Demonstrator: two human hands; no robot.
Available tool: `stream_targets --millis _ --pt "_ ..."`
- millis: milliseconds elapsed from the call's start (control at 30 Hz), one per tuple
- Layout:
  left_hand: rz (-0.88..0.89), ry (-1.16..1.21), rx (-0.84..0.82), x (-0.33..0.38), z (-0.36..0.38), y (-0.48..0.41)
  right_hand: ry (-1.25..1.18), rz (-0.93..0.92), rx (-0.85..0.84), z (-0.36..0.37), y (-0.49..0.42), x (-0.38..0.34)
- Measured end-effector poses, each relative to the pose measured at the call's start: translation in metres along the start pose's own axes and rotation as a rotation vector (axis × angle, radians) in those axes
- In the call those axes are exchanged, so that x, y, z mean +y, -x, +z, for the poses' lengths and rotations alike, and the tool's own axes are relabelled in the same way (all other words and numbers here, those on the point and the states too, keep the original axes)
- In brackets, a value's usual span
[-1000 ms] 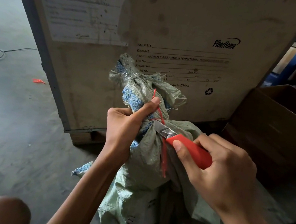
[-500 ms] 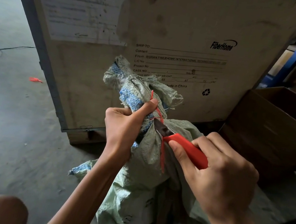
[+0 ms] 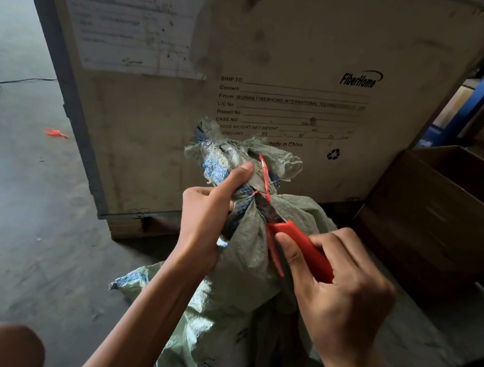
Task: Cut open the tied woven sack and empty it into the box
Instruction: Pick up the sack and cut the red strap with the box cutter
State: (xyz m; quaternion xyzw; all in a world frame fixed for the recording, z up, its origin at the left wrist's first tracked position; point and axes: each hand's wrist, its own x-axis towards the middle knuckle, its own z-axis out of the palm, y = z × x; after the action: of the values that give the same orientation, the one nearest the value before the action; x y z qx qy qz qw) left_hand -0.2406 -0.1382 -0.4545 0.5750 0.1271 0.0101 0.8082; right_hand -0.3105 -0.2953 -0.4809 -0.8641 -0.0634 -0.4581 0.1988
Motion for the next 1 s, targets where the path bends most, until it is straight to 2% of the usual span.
stream_targets --millis 167,333,433,600,700,867,1000 --pt "-0.100 0.091 -0.053 -0.003 0.000 -0.001 -0.043 0.035 0.016 0.006 0.001 0.000" --pt "-0.220 0.209 -0.435 -0.005 0.002 0.005 -0.081 0.085 0.012 0.009 -0.003 0.001" --pt "-0.161 0.275 -0.512 -0.010 0.000 0.000 -0.154 0.140 0.000 0.008 -0.008 0.001" --pt "-0.078 0.294 -0.474 -0.014 0.009 -0.006 -0.130 0.132 0.014 0.002 -0.014 0.000" --pt "-0.047 0.252 -0.324 -0.014 0.016 -0.003 -0.077 0.097 0.039 0.000 -0.016 0.000" --pt "0.152 0.145 -0.120 -0.009 0.018 -0.001 0.075 0.014 0.049 -0.003 -0.022 0.000" --pt "0.218 0.139 -0.036 -0.010 0.023 0.006 0.004 0.065 0.045 0.001 -0.022 -0.001"
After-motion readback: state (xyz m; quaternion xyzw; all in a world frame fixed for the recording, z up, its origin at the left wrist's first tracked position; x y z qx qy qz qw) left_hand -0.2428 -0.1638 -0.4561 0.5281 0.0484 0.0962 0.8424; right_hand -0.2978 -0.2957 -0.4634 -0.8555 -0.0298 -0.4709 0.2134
